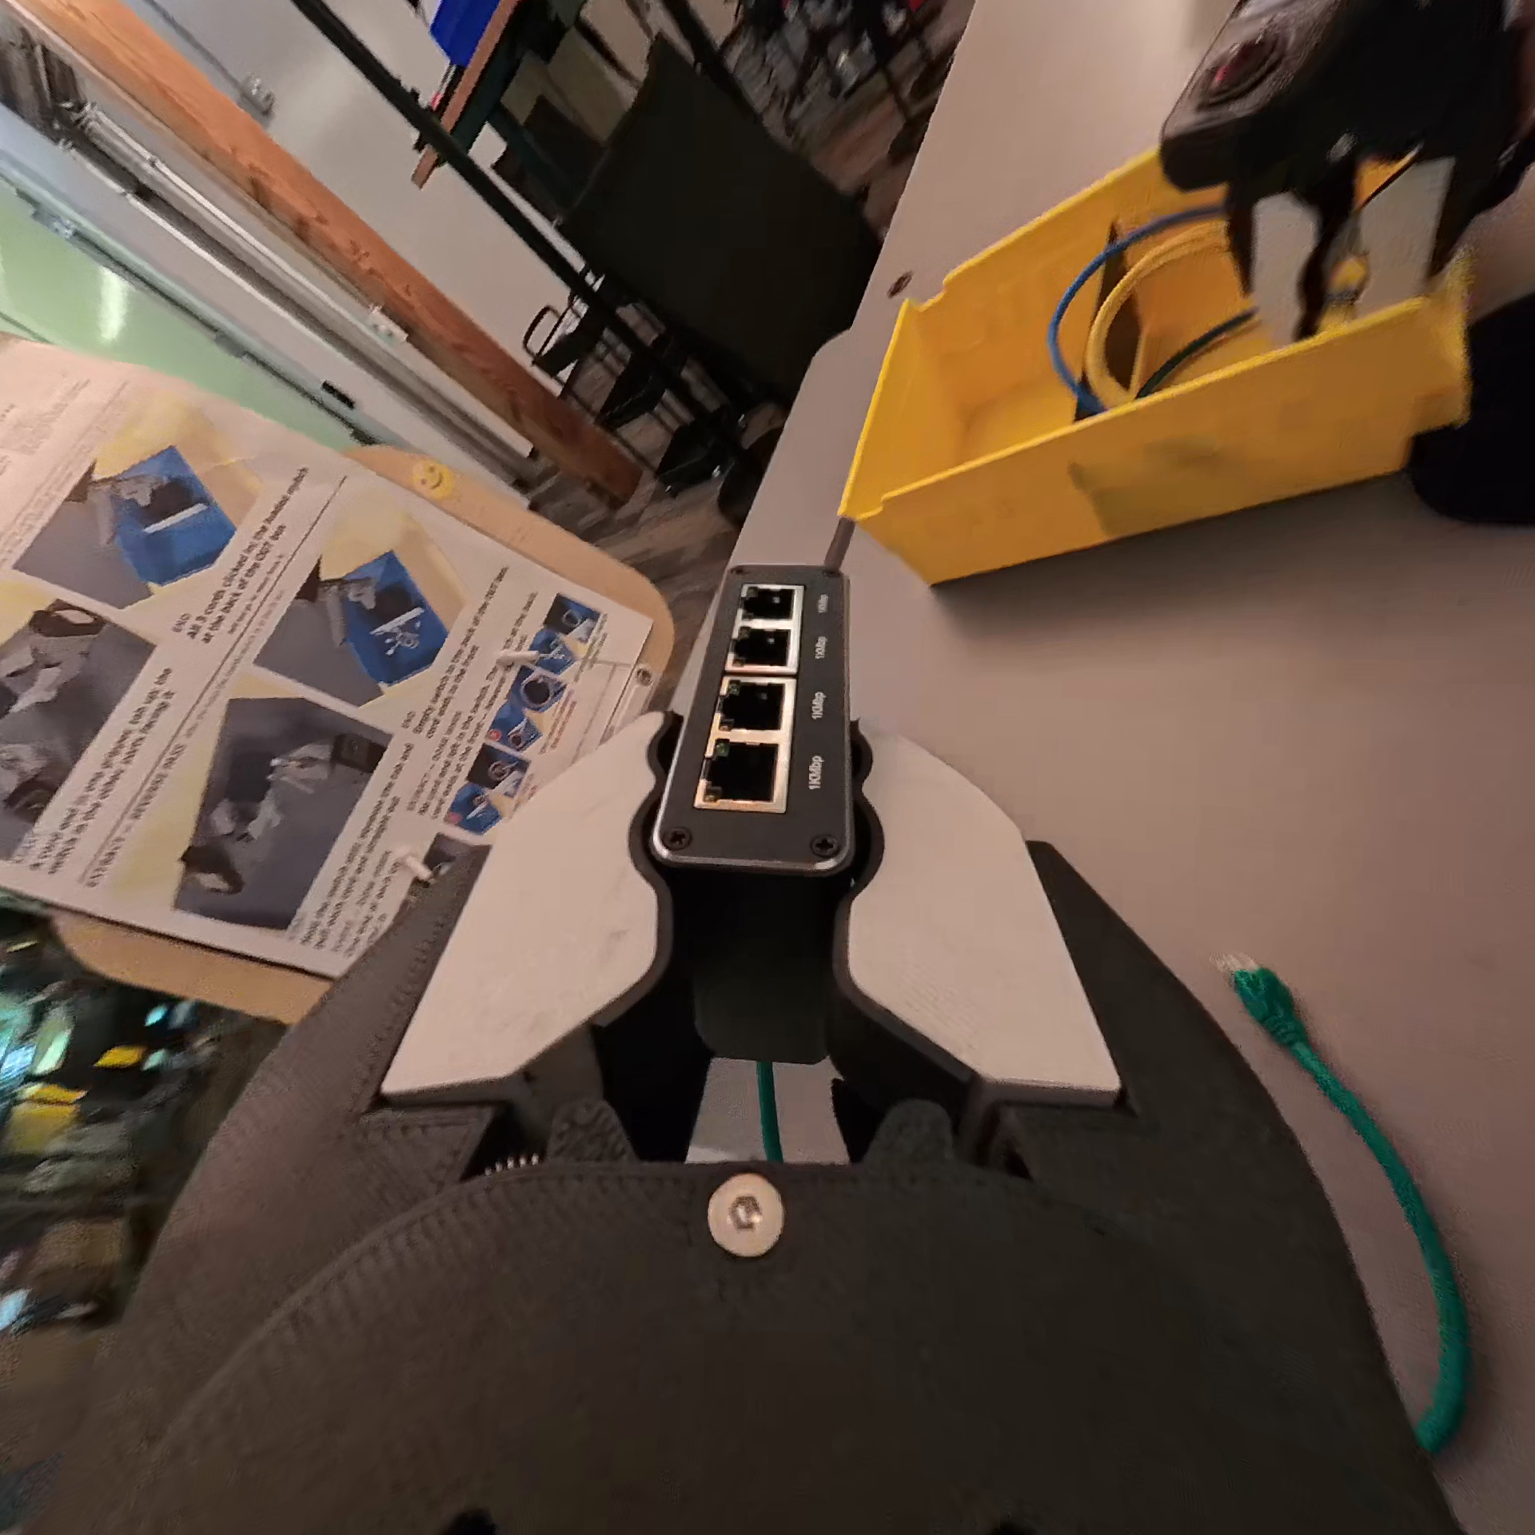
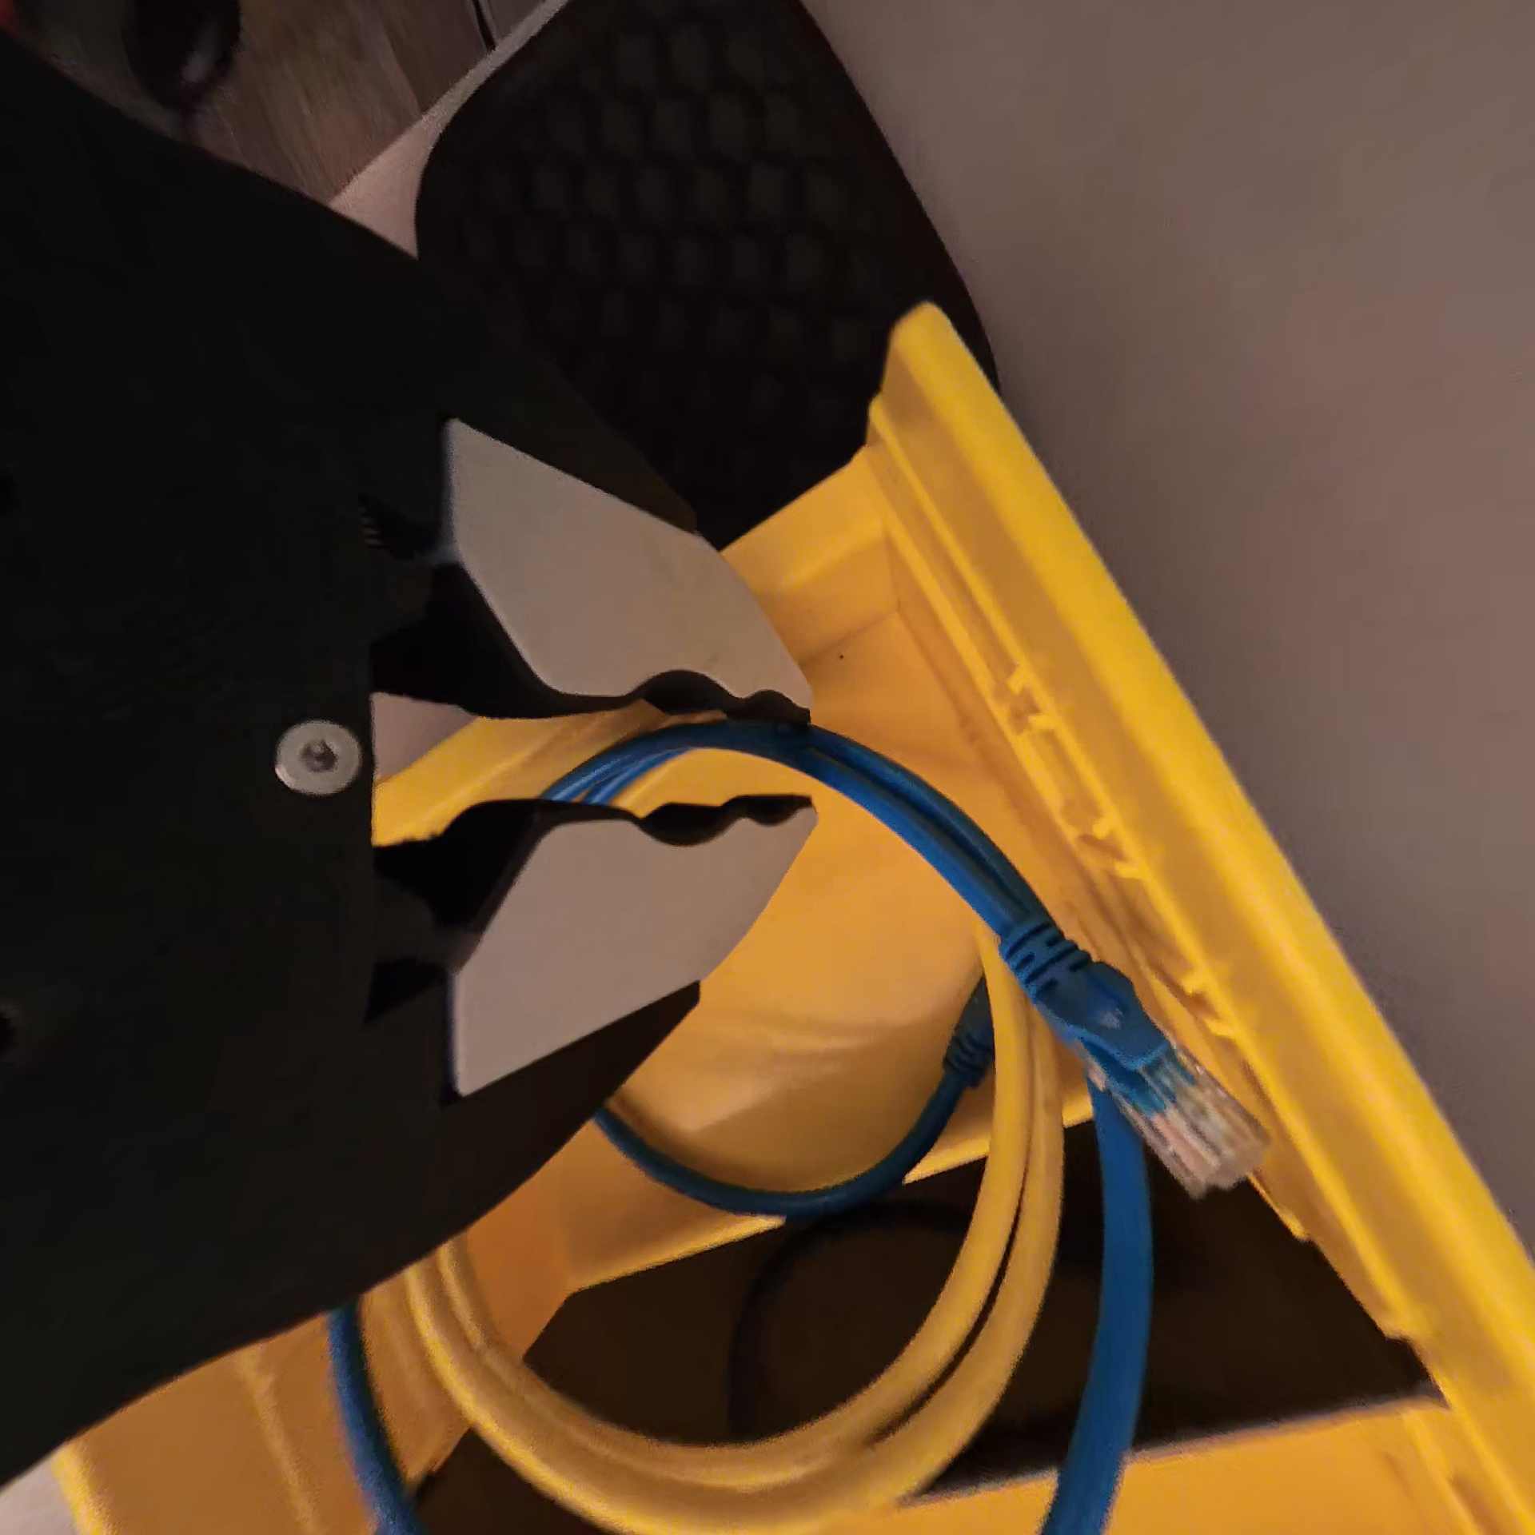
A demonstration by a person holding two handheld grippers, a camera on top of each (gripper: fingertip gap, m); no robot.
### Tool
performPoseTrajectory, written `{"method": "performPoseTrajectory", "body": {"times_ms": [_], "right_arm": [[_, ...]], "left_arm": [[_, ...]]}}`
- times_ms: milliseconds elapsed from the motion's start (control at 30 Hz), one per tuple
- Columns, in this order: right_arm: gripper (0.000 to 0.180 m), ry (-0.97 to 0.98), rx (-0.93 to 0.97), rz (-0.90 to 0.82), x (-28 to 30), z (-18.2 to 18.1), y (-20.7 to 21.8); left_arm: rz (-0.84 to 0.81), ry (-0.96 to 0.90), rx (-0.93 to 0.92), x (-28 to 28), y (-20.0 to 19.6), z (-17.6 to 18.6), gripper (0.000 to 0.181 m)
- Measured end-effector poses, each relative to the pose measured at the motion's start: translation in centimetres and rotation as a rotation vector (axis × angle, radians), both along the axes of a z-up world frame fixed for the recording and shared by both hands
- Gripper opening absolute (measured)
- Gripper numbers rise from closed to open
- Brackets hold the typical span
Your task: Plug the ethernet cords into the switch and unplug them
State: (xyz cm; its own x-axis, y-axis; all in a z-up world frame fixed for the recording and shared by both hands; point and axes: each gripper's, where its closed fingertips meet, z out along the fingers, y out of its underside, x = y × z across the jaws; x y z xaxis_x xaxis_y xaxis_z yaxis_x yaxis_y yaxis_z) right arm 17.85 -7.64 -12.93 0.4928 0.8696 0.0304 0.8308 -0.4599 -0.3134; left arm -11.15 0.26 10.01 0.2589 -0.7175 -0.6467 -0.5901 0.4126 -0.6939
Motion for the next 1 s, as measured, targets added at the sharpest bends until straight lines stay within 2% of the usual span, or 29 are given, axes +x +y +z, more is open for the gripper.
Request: {"method": "performPoseTrajectory", "body": {"times_ms": [33,133,233,300,333,400,500,633,700,733,1000], "right_arm": [[0.021,0.011,0.033,-0.006,0.2,0.7,0.2],[0.028,0.062,0.176,-0.086,1.1,4.5,1.5],[0.029,0.169,0.466,-0.186,0.4,11.5,3.6],[0.031,0.392,0.653,-0.147,-4.2,17.1,3.7],[0.038,0.539,0.707,-0.091,-7.4,19.5,3.1],[0.046,0.783,0.789,0.044,-13.8,22.8,1.7],[0.052,0.985,0.736,0.197,-21.8,24.3,0.7],[0.050,1.018,0.661,0.288,-27.2,23.8,2.2],[0.044,1.047,0.615,0.300,-28.2,23.8,3.0],[0.034,1.079,0.588,0.340,-28.6,24.2,2.7],[0.032,1.225,0.401,0.303,-29.6,26.7,4.0]], "left_arm": [[-0.026,-0.024,-0.026,0.0,-0.3,0.2,0.037],[-0.101,-0.103,-0.129,0.1,-1.2,0.9,0.037],[-0.207,-0.196,-0.251,0.7,-2.4,1.7,0.037],[-0.302,-0.258,-0.331,1.4,-3.5,2.2,0.037],[-0.350,-0.286,-0.363,1.7,-4.1,2.5,0.037],[-0.433,-0.325,-0.421,2.2,-5.2,2.9,0.037],[-0.499,-0.362,-0.478,2.6,-6.1,3.1,0.037],[-0.542,-0.403,-0.531,2.5,-6.3,3.5,0.037],[-0.580,-0.442,-0.583,2.2,-6.3,3.8,0.037],[-0.595,-0.470,-0.603,2.1,-6.1,4.1,0.037],[-0.646,-0.640,-0.803,0.4,-4.1,5.4,0.037]]}}
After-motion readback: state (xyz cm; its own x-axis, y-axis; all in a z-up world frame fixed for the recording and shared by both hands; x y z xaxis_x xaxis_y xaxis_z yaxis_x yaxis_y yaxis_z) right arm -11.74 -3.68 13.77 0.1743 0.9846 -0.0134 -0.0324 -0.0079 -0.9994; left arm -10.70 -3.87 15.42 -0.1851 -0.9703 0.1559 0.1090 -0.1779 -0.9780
